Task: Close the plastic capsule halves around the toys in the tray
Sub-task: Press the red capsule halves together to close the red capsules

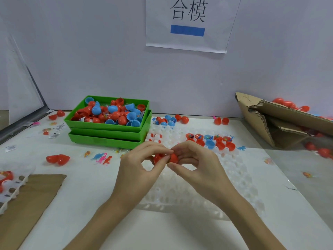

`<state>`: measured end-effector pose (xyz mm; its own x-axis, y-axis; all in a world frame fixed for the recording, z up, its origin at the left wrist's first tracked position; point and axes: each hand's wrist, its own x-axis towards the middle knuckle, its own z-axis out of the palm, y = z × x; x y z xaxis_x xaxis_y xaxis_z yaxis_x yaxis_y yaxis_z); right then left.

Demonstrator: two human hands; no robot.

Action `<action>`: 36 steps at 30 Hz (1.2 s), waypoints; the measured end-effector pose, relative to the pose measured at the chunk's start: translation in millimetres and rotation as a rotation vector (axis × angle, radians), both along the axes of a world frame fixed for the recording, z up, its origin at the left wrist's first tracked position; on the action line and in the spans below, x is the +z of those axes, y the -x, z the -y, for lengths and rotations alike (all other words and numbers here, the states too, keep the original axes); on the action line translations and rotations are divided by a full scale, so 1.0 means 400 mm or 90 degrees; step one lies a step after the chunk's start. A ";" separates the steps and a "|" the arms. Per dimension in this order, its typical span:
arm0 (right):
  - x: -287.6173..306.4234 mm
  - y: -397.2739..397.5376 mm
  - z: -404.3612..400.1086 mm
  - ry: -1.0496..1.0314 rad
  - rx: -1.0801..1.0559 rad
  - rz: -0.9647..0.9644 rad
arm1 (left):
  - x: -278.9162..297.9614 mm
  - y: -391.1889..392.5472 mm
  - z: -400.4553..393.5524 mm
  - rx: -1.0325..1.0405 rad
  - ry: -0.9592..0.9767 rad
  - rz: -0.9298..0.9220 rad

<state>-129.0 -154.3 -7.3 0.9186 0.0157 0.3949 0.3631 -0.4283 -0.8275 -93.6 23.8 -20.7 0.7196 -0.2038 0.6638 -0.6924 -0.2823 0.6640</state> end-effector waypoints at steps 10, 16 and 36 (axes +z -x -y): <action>0.004 -0.005 0.008 -0.012 -0.012 0.036 | 0.020 -0.005 -0.022 0.007 -0.069 0.066; 0.008 -0.007 0.021 0.022 -0.011 0.050 | 0.012 -0.005 -0.016 -0.059 -0.084 0.013; 0.011 0.003 -0.003 0.051 -0.055 0.219 | 0.047 0.013 -0.008 -0.203 0.316 -0.352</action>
<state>-130.2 -153.1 -2.7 0.7309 -0.0130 0.6823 0.5741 -0.5287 -0.6252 -98.8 26.9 -2.0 0.9273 -0.2296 0.2956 -0.2243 0.2914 0.9299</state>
